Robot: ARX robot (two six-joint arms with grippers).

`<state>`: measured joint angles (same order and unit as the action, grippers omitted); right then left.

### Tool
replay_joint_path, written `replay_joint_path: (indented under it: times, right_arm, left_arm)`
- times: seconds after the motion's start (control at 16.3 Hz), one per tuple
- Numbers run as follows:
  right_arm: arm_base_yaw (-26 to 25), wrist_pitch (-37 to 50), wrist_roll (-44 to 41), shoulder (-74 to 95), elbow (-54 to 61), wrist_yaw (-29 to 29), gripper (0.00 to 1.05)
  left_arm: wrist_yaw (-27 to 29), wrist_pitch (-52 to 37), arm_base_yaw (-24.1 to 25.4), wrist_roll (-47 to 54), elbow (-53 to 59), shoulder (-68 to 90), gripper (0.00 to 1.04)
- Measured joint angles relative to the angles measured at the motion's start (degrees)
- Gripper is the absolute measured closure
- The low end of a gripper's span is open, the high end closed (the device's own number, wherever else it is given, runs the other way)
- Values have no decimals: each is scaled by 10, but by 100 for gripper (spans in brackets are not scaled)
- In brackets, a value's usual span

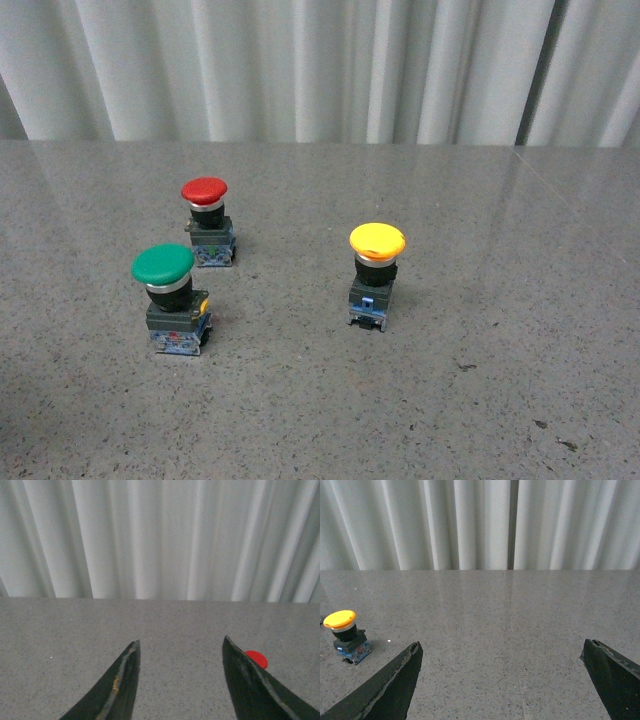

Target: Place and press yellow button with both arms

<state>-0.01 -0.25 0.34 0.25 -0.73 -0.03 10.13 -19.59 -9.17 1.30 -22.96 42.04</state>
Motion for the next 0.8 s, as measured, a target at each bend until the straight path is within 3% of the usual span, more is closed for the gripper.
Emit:
replay_joint_path:
  times: [0.24, 0.31, 0.43, 0.8]
  right_arm:
    - [0, 0, 0, 0, 0, 0, 6]
    - [0, 0, 0, 0, 0, 0, 6]
    - [0, 0, 0, 0, 0, 0, 6]
    - [0, 0, 0, 0, 0, 0, 6]
  left_arm:
    - [-40, -16, 32, -9, 93, -63, 99]
    - [-46, -19, 38, -11, 109, -81, 103]
    - [-97, -17, 91, -11, 132, -110, 103]
    - [-101, 13, 91, -11, 184, -191, 103]
